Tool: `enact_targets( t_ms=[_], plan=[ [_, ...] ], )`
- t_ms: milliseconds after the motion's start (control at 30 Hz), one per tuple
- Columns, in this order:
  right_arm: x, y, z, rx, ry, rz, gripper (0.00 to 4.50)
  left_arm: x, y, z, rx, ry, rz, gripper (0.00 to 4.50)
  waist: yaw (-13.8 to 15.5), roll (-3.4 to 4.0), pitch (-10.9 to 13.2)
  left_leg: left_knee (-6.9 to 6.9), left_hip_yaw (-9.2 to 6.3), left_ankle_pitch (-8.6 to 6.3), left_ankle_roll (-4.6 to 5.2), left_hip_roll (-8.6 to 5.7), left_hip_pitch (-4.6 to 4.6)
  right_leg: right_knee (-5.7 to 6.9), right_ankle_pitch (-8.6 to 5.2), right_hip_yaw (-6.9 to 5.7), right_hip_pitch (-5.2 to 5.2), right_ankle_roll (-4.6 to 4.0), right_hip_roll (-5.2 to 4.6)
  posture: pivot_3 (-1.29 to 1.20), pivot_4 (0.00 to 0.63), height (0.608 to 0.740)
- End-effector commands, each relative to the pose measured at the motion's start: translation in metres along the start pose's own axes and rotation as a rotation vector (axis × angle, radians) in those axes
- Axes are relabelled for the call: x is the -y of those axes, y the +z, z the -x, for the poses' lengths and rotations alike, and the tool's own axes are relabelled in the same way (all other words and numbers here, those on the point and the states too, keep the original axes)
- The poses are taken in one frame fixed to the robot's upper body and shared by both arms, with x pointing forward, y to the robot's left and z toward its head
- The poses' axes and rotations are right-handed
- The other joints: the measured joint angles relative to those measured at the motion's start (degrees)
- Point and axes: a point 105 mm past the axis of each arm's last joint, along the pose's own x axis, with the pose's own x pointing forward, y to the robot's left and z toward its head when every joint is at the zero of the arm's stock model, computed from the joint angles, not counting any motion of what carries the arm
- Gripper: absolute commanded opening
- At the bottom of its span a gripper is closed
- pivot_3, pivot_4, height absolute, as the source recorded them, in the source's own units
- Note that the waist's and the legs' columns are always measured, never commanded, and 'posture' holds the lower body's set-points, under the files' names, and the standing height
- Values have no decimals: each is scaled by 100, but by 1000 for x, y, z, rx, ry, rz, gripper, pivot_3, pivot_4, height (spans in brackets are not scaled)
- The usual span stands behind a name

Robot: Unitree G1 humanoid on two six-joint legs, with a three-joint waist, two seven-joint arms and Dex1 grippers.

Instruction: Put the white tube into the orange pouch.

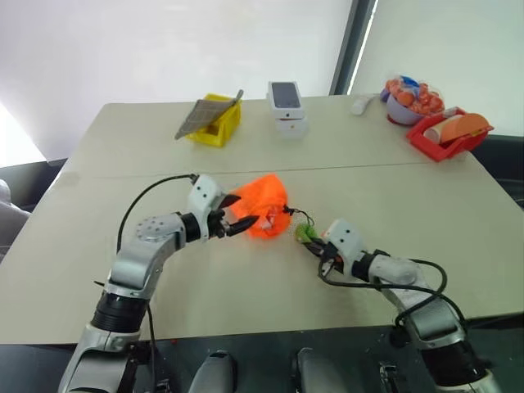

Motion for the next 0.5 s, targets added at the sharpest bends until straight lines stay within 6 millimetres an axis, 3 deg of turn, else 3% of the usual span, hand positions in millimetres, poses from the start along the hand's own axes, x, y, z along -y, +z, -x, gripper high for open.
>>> enact_targets(
  t_ms=[33, 167, 333, 433, 500],
  plan=[
    [13, 24, 34, 160, -27, -115, 0, -12, 24, 10, 113, 37, 15, 3421, -13, 0, 0, 0, 0, 0, 0, 0, 0, 0, 1, 0, -1, -1, 0, 0, 150, 740],
    [15, 28, 59, 240, -24, -242, 0, -16, 25, 11, 115, 45, 0, 3421, -23, -1, 0, 0, 1, 0, 0, 0, 4, 1, -1, 0, 3, 1, 1, 0, 150, 740],
    [17, 37, 68, 316, -40, -307, 0, -10, 27, 4, 118, -21, -9, 3421, -27, -1, 1, 1, 2, 0, 0, 1, 13, 4, 1, 0, 6, -7, 2, 0, 150, 740],
    [17, 44, 70, 362, -40, -338, 0, 2, 28, -4, 109, -99, -36, 4332, -19, -1, 1, 2, 2, 0, 0, 1, 9, 1, 1, 0, 6, -7, 2, 0, 150, 740],
    [17, 49, 73, 394, -31, -364, 0, 9, 24, -11, 77, -125, -112, 4471, -10, 0, 0, 2, 2, 0, 0, 0, 4, -3, 1, 0, 5, -7, 1, 0, 150, 740]
  ],
)
